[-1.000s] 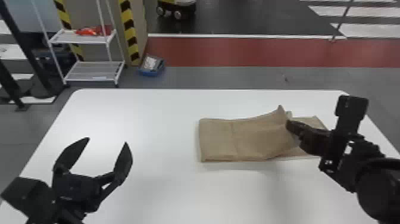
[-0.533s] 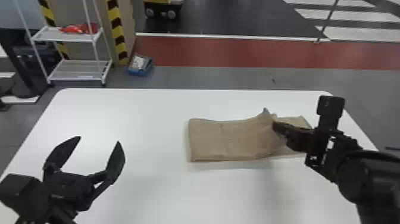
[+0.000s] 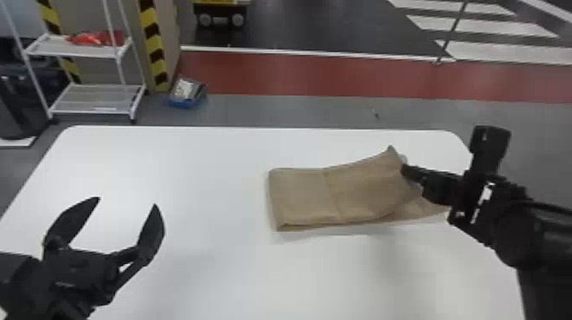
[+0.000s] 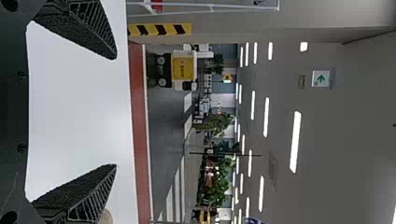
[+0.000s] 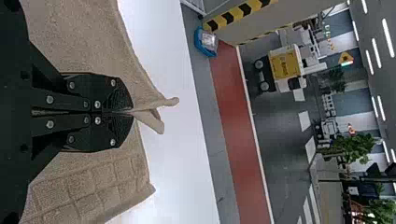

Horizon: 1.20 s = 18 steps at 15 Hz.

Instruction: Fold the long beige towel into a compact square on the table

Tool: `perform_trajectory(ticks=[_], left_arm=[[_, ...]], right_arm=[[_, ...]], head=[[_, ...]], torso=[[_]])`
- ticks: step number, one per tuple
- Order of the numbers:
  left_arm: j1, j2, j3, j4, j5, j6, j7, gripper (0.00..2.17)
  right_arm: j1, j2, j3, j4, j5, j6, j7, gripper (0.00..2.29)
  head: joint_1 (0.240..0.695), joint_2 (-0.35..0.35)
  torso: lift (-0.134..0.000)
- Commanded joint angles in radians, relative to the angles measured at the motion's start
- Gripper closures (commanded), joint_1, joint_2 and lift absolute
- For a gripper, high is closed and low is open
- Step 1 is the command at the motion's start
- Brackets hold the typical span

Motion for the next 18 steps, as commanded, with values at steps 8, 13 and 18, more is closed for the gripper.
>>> perform_trajectory(ticks=[8,13,18], left_arm=[[-0.018,0.0,-0.016,0.019,-0.01,0.028,0.0,0.04],[-0.007,0.0,-0.016,0.014,-0.01,0.025,0.0,0.04],[0.002,0.0,-0.016,0.003,-0.01,0.025,0.002,0.04]], right_arm=[[0.008,-0.007,-0.097,-0.072,-0.054,0.055,0.001,1.15],[-0.021,-0.041,-0.066,0.095,0.0,-0.043,0.014,1.15],[-0.029,-0.041,-0.046,0.135,0.05,-0.083,0.04,1.15]], head=[[0.695,-0.157],[0.695,-0.195],[0.695,-0.204]], torso=[[-0.123],[-0.123],[-0.123]])
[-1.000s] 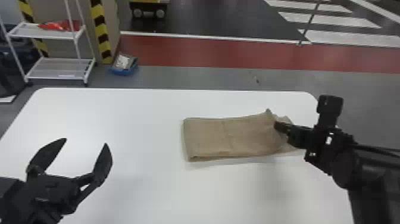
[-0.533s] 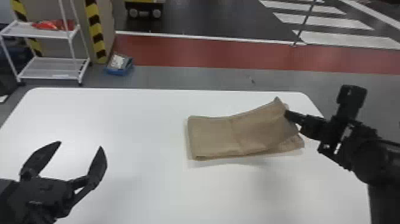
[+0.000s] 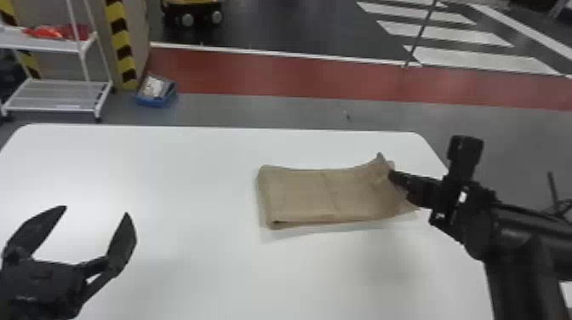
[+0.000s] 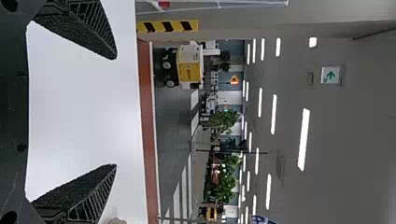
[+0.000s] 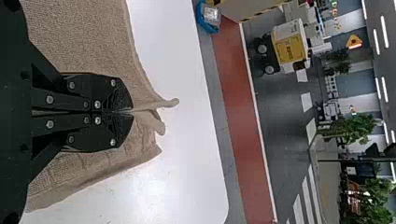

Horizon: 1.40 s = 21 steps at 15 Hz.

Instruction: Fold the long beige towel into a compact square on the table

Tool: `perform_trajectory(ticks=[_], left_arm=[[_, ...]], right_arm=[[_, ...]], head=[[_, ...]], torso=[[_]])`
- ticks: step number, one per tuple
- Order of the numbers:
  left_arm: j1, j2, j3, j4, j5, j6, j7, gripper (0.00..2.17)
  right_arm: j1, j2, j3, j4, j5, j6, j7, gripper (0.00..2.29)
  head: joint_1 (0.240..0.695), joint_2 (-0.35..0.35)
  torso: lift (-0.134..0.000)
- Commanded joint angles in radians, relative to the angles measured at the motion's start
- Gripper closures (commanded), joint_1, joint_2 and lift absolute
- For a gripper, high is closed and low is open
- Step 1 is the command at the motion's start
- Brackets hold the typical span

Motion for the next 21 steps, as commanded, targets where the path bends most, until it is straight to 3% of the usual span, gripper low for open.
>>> perform_trajectory(ticks=[1,4,5,7,11,12,13,14,18,21], left_arm=[[-0.003,-0.001,-0.006,-0.001,-0.002,0.001,0.001,0.04],[0.002,0.0,-0.004,-0.008,-0.006,0.001,0.006,0.04],[0.004,0.003,-0.001,-0.012,-0.006,0.001,0.006,0.04],[0.005,0.006,0.002,-0.012,-0.005,0.001,0.006,0.04],[0.004,0.002,-0.004,0.001,-0.008,0.001,0.006,0.04],[0.004,0.0,0.0,0.002,-0.008,0.001,0.006,0.04],[-0.001,0.0,0.003,0.007,-0.008,0.001,0.005,0.04],[-0.009,0.0,0.005,0.011,-0.008,0.001,0.006,0.04],[-0.052,-0.001,-0.016,0.036,-0.008,0.001,0.006,0.04],[-0.147,-0.005,-0.109,0.096,-0.009,0.032,0.028,0.04]], right_arm=[[0.01,0.001,-0.012,-0.03,-0.008,0.01,0.003,1.15],[0.001,0.001,-0.087,-0.105,-0.08,0.078,0.003,1.15],[-0.019,-0.022,-0.096,-0.096,-0.089,0.084,0.003,1.15],[-0.039,-0.054,-0.05,-0.01,-0.075,0.053,0.024,1.15],[-0.088,-0.045,-0.001,0.151,-0.02,-0.011,0.04,1.12],[-0.089,-0.041,-0.001,0.154,0.0,-0.017,0.029,0.76],[-0.082,-0.024,-0.003,0.153,0.026,-0.073,0.02,0.14],[-0.072,-0.011,-0.015,0.146,0.041,-0.112,0.006,0.0],[0.038,0.005,-0.058,-0.019,0.032,-0.208,-0.062,0.06],[0.187,0.022,-0.085,-0.128,0.026,-0.343,-0.089,0.07]], head=[[0.695,-0.203],[0.695,-0.205],[0.695,-0.208],[0.695,-0.226],[0.695,-0.22],[0.695,-0.22],[0.695,-0.22],[0.695,-0.22],[0.695,-0.232],[0.695,-0.266]], torso=[[-0.123],[-0.123],[-0.123],[-0.123],[-0.123],[-0.123],[-0.123],[-0.123],[-0.123],[-0.123]])
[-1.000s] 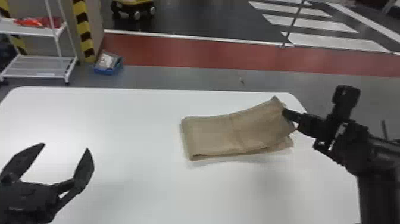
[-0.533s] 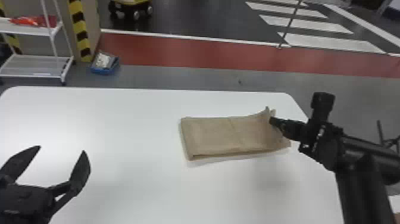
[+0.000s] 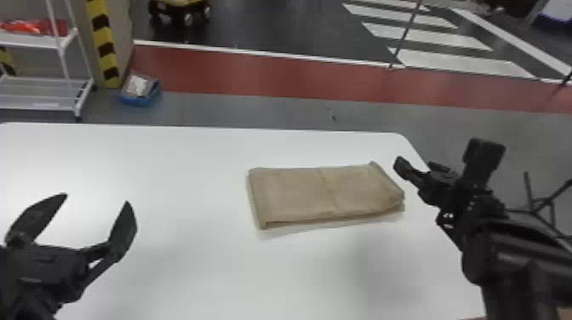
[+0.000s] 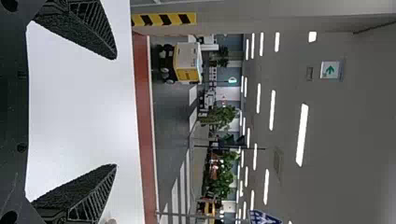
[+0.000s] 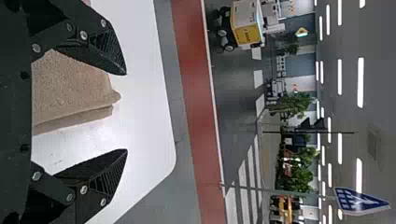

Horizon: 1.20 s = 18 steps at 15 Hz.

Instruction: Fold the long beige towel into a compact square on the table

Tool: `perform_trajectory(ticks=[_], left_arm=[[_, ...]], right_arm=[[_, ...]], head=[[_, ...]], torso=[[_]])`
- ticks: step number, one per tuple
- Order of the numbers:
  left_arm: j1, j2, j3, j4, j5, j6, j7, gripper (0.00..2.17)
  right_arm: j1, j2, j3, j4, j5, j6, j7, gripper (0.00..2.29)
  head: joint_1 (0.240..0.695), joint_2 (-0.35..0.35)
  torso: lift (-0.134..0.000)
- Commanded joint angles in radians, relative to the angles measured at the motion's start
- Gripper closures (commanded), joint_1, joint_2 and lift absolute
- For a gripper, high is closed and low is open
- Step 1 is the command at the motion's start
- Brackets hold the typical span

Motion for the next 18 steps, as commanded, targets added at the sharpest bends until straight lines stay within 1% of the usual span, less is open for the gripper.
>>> perform_trajectory(ticks=[1,2,4,5,7,8,10,11,13,16,18], left_arm=[[-0.088,-0.006,-0.083,0.057,0.005,0.016,0.011,0.04],[-0.135,-0.02,-0.114,0.1,0.015,0.053,0.011,0.04],[-0.224,-0.035,-0.173,0.183,0.022,0.102,0.013,0.05],[-0.258,-0.046,-0.198,0.217,0.03,0.123,0.013,0.09],[-0.33,-0.075,-0.238,0.278,0.068,0.215,0.007,0.18],[-0.373,-0.087,-0.262,0.312,0.096,0.274,-0.001,0.21],[-0.444,-0.118,-0.305,0.393,0.144,0.314,-0.013,0.21],[-0.476,-0.141,-0.331,0.437,0.15,0.314,-0.016,0.21],[-0.519,-0.185,-0.353,0.52,0.15,0.314,-0.039,0.21],[-0.569,-0.185,-0.397,0.626,0.144,0.295,-0.035,0.22],[-0.576,-0.185,-0.397,0.638,0.142,0.286,-0.023,0.22]], right_arm=[[0.135,0.028,-0.018,-0.071,0.009,-0.159,-0.046,0.07],[0.181,0.043,-0.038,-0.077,0.009,-0.214,-0.069,0.07],[0.23,0.077,-0.1,-0.077,-0.003,-0.245,-0.071,0.08],[0.252,0.094,-0.133,-0.077,-0.026,-0.269,-0.071,0.08],[0.303,0.1,-0.193,-0.077,-0.092,-0.309,-0.068,0.09],[0.327,0.1,-0.202,-0.082,-0.101,-0.346,-0.068,0.09],[0.362,0.104,-0.212,-0.086,-0.106,-0.386,-0.059,0.09],[0.372,0.112,-0.215,-0.086,-0.107,-0.398,-0.05,0.09],[0.384,0.115,-0.209,-0.086,-0.107,-0.407,-0.04,0.09],[0.39,0.115,-0.196,-0.092,-0.109,-0.419,-0.037,0.09],[0.39,0.115,-0.173,-0.101,-0.109,-0.422,-0.036,0.09]], head=[[0.695,-0.279],[0.695,-0.296],[0.695,-0.35],[0.695,-0.35],[0.695,-0.35],[0.695,-0.35],[0.695,-0.35],[0.695,-0.35],[0.695,-0.35],[0.695,-0.35],[0.695,-0.35]], torso=[[-0.123],[-0.123],[-0.123],[-0.123],[-0.123],[-0.123],[-0.123],[-0.123],[-0.123],[-0.123],[-0.123]])
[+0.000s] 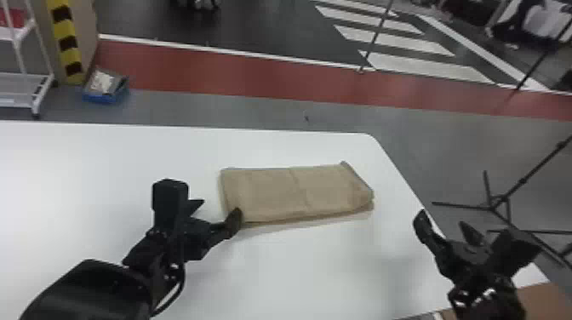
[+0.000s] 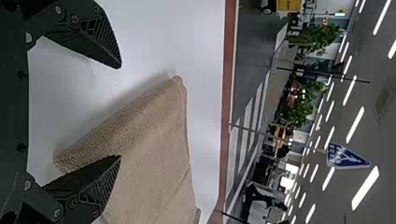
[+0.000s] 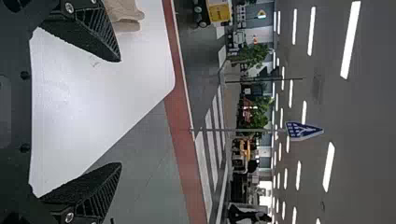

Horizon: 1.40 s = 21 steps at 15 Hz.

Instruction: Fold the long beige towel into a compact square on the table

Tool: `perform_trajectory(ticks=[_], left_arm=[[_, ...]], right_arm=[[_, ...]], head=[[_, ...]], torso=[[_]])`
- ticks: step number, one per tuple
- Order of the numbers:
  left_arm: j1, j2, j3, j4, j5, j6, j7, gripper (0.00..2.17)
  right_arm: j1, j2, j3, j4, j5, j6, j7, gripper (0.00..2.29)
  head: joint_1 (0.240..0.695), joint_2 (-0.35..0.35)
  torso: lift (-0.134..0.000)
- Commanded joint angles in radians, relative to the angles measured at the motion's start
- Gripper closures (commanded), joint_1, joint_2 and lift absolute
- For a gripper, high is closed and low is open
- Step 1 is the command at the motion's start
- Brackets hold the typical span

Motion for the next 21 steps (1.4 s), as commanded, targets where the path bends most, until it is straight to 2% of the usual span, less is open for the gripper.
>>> perform_trajectory(ticks=[1,9,14,18,20,21], left_arm=[[-0.006,-0.003,0.001,0.013,0.0,-0.009,0.004,0.22],[-0.013,-0.003,-0.036,0.011,0.012,-0.015,0.005,0.22],[-0.019,-0.003,-0.057,0.006,0.072,-0.009,-0.01,0.22],[-0.052,-0.003,-0.117,0.039,0.061,0.0,0.004,0.33],[-0.053,-0.003,-0.119,0.039,0.052,0.0,0.004,0.34],[-0.053,-0.003,-0.119,0.039,0.04,0.0,0.005,0.42]], right_arm=[[0.003,0.0,0.015,-0.007,0.001,-0.011,0.0,0.09],[0.005,-0.003,0.032,0.016,0.015,-0.023,0.001,0.09],[0.008,-0.005,0.041,0.026,0.018,-0.023,0.001,0.09],[0.008,-0.003,0.043,0.029,0.016,-0.023,0.001,0.09],[0.009,-0.003,0.043,0.029,0.015,-0.023,0.001,0.09],[0.009,-0.003,0.041,0.029,0.013,-0.023,0.001,0.09]], head=[[0.695,-0.35],[0.695,-0.35],[0.695,-0.35],[0.695,-0.35],[0.695,-0.35],[0.695,-0.35]], torso=[[-0.123],[-0.123],[-0.123],[-0.123],[-0.123],[-0.123]])
